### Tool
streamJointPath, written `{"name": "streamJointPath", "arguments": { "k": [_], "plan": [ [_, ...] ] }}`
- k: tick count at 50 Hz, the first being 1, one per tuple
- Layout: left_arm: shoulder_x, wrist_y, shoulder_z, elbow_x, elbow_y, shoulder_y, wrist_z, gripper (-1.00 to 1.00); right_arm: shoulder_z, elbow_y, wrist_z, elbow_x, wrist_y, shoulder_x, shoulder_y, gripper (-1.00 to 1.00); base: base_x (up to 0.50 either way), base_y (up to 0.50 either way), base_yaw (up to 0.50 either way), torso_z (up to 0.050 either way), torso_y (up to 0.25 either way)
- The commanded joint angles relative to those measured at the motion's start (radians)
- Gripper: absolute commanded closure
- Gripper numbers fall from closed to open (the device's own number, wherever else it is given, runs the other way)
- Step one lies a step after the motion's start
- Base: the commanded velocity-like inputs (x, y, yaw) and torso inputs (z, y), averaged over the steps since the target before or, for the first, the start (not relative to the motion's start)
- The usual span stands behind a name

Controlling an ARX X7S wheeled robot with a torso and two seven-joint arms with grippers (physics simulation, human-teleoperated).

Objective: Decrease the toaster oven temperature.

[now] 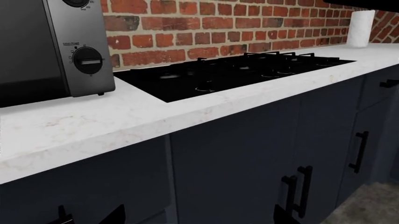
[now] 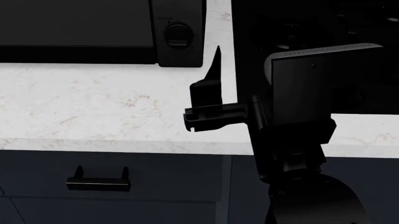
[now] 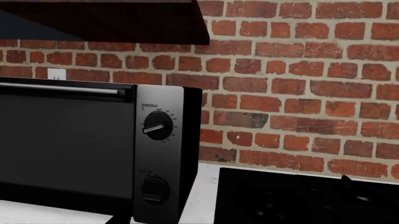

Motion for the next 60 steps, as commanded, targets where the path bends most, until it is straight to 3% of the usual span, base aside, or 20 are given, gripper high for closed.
{"name": "streamJointPath", "arguments": {
  "k": [1,2,3,4,6,16,34,60],
  "plan": [
    [-0.003,0.007,0.004,0.003,0.0,0.004,-0.005,-1.0,-0.001,0.0,0.005,0.007,0.007,0.001,0.005,-1.0,0.0,0.0,0.0,0.0,0.0],
    [-0.003,0.007,0.004,0.003,0.0,0.004,-0.005,-1.0,-0.001,0.0,0.005,0.007,0.007,0.001,0.005,-1.0,0.0,0.0,0.0,0.0,0.0],
    [0.099,0.026,-0.035,0.16,-0.135,0.05,0.142,-1.0,0.042,-0.049,-0.127,-0.142,-0.414,-0.076,0.003,-1.0,0.0,0.0,0.0,0.0,0.0],
    [0.114,-0.009,-0.059,0.116,0.004,0.047,0.147,-1.0,0.013,-0.014,-0.123,-0.152,-0.264,-0.065,0.002,-1.0,0.0,0.0,0.0,0.0,0.0],
    [0.106,-0.006,-0.05,0.129,-0.006,0.05,0.144,-1.0,0.003,-0.012,-0.119,-0.154,0.028,-0.058,0.002,-1.0,0.0,0.0,0.0,0.0,0.0],
    [0.094,0.031,-0.034,0.138,-0.037,0.063,0.137,-1.0,0.006,-0.04,-0.118,-0.123,0.037,-0.06,0.016,-1.0,0.0,0.02,0.0,0.0,0.0],
    [0.078,0.04,-0.021,0.135,-0.033,0.07,0.127,-1.0,0.041,-0.067,-0.111,-0.071,0.046,-0.066,0.034,-1.0,0.02,0.5,0.0,0.0,0.0],
    [0.062,0.017,0.008,0.143,-0.016,0.058,0.11,-1.0,0.123,-0.146,-0.072,0.026,0.087,-0.073,0.012,-1.0,0.47,0.09,0.0,0.0,0.0]
  ]
}}
